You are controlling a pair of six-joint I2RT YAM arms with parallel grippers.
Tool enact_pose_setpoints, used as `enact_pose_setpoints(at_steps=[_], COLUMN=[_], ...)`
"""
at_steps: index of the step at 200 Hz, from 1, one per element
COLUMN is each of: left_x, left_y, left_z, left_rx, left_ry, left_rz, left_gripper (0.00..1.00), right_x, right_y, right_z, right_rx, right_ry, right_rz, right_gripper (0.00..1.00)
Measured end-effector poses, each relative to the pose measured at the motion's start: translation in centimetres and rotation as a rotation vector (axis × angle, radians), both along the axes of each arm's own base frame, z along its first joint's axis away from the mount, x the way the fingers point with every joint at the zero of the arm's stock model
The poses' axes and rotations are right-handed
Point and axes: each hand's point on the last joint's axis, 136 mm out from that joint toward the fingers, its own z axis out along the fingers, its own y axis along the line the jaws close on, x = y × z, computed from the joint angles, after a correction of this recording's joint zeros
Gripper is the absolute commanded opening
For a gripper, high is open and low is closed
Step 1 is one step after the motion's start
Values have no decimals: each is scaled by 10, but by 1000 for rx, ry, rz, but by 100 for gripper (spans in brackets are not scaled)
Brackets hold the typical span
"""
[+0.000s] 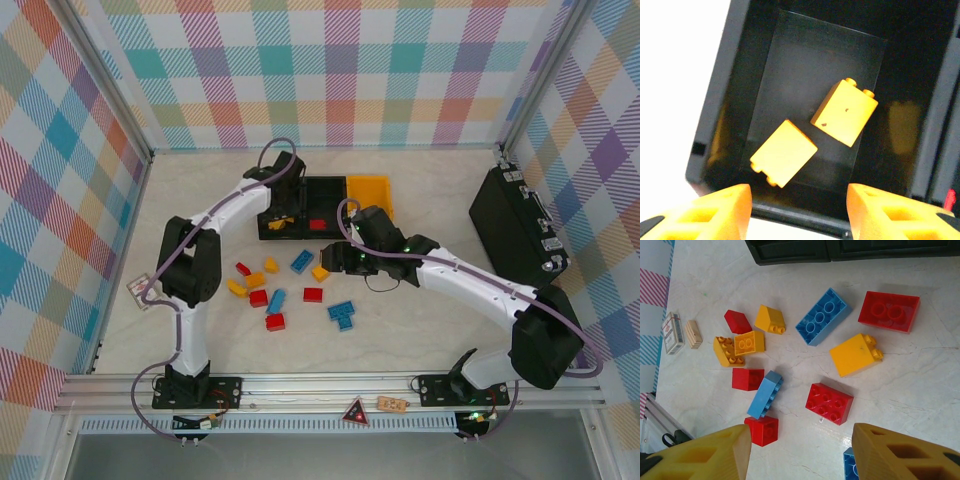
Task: Sort the legos into containers by color
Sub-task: Place the lego in the container, then pick up the lego from the middle-left of the table.
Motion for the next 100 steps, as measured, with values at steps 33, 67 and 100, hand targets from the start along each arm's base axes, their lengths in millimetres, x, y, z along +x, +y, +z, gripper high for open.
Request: enact_pose_setpoints(at_steps=[33, 67, 100], left_x=[-21, -50, -78], left_y=[7, 19, 33], left_z=[34, 46, 31], left_rx=[-32, -47, -31], left_ry=[-52, -71, -32], left_rz=[-18, -25, -21], left_gripper=[53, 53, 54], right_x=[-2, -7, -9], right_y=[-2, -6, -6], right_z=[-4, -12, -13], right_rx=[-6, -17, -12], right_ry=[7, 22, 28], right_rz=[1, 2, 9], right_gripper=[56, 56, 56])
